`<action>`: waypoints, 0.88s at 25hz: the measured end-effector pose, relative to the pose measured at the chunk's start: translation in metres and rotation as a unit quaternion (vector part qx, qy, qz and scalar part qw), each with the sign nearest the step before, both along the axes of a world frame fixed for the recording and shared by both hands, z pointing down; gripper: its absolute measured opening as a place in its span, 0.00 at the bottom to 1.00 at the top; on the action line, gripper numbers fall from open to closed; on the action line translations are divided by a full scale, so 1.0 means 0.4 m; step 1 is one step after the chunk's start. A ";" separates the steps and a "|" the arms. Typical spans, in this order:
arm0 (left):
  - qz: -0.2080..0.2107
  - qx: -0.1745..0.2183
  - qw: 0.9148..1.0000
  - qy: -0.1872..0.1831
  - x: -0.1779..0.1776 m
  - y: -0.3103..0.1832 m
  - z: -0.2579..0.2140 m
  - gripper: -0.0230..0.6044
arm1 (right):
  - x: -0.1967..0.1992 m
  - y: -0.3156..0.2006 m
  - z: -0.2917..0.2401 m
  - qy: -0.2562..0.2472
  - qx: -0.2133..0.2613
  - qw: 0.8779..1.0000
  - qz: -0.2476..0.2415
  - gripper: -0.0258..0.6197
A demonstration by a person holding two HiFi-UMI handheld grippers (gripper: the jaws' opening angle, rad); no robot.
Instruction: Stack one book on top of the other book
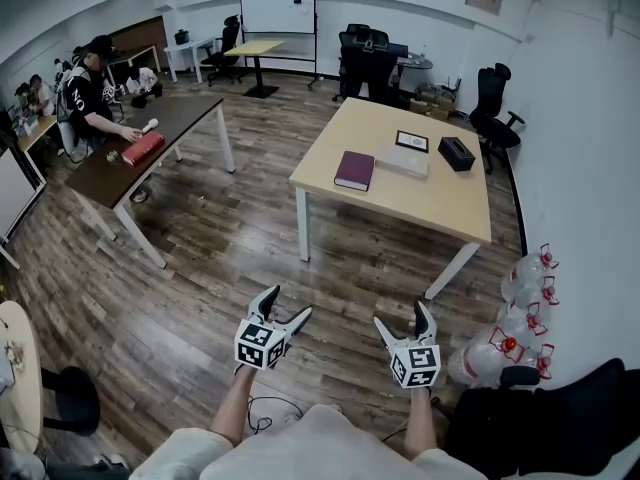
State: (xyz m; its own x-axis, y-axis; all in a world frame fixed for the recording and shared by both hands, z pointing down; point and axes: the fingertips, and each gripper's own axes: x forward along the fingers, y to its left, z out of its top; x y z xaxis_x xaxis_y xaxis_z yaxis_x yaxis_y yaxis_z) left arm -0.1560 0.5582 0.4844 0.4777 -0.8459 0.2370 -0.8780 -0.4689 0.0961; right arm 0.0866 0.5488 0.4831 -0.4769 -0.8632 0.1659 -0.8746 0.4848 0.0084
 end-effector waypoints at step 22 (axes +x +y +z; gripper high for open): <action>-0.028 -0.004 1.000 -0.011 0.077 -0.036 0.011 0.64 | 0.091 -0.053 0.020 0.012 -0.005 1.000 -0.007 0.70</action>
